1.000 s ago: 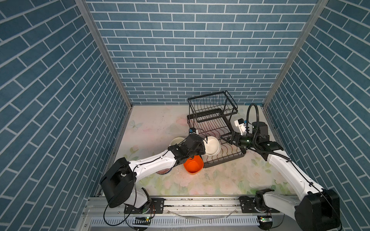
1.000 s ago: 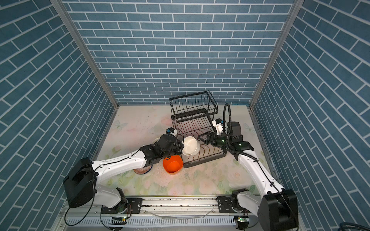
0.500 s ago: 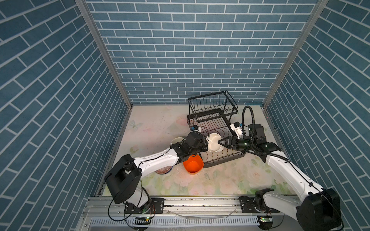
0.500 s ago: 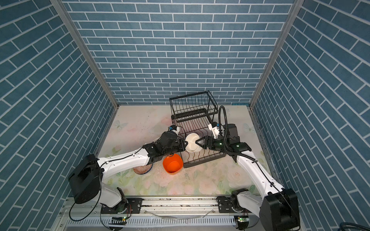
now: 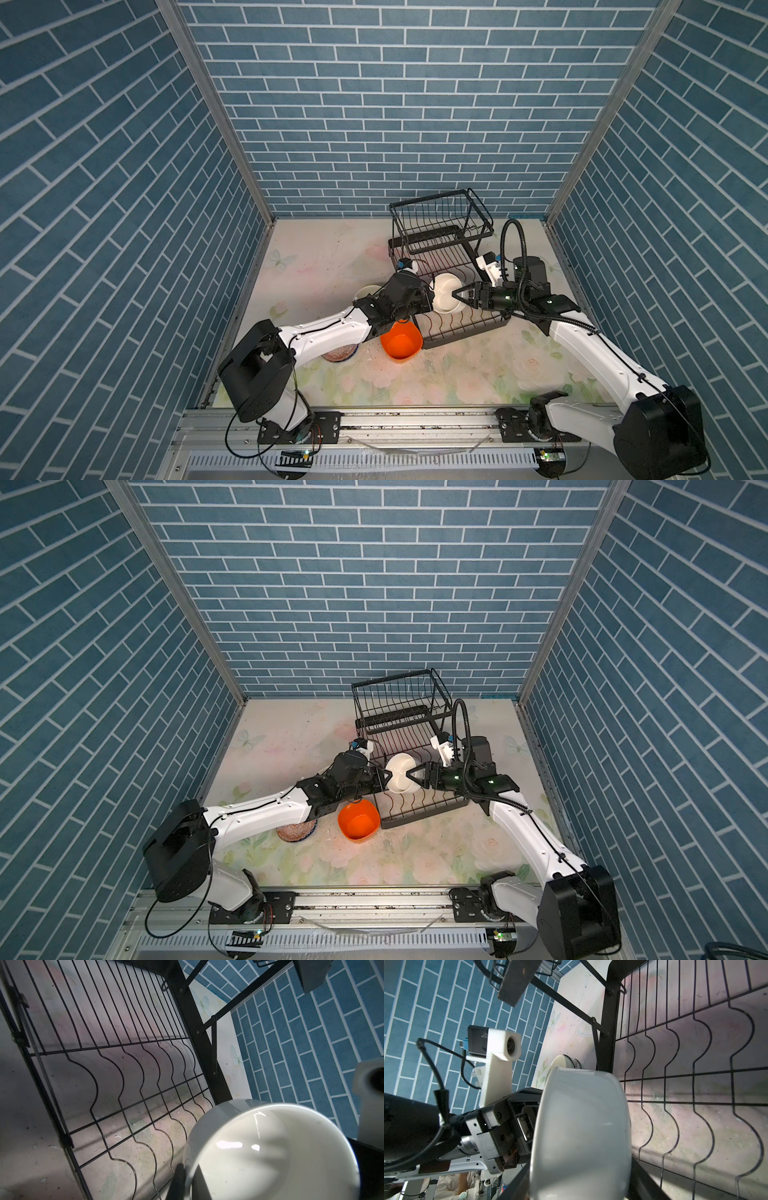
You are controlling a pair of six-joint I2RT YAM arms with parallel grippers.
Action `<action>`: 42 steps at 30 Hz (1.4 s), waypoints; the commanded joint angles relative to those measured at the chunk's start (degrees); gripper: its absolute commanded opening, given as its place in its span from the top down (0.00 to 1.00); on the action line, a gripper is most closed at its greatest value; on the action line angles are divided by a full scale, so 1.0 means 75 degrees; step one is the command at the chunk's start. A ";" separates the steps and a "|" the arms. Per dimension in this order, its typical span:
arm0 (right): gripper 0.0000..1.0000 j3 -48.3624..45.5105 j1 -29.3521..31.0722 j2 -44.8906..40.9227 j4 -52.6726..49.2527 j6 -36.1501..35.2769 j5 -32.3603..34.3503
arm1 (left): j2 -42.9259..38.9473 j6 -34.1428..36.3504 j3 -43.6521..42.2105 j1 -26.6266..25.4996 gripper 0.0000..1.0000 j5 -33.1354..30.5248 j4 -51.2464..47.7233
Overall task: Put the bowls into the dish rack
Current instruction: 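Lift the white bowl toward the rack and pass it to the right gripper, then carry the white bowl into the rack with the right gripper while the left gripper withdraws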
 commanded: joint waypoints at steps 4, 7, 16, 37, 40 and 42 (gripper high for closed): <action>0.51 -0.0163 0.0042 0.0100 0.0285 -0.0030 -0.0188 | 0.0093 -0.0097 0.0158 0.0067 1.00 0.0160 0.0630; 0.60 -0.0152 0.0046 0.0101 0.0300 -0.0042 -0.0114 | 0.0128 -0.0099 0.0136 0.0080 1.00 0.0173 0.0631; 0.72 -0.0094 0.0046 0.0110 0.0259 -0.0097 0.0359 | 0.0072 -0.0075 0.0064 0.0081 0.56 0.0082 0.0554; 0.75 0.1088 0.0822 0.0877 -0.0903 -0.1928 0.3566 | -0.2195 0.1666 0.0120 0.0092 0.00 -0.1946 -0.2432; 0.75 0.1369 0.1089 0.1123 -0.1012 -0.2309 0.4233 | -0.2719 0.1776 -0.0054 0.0092 0.00 -0.2386 -0.2833; 0.75 0.1543 0.1283 0.1330 -0.1062 -0.2614 0.4714 | -0.3045 0.1843 -0.0187 0.0092 0.00 -0.2732 -0.3078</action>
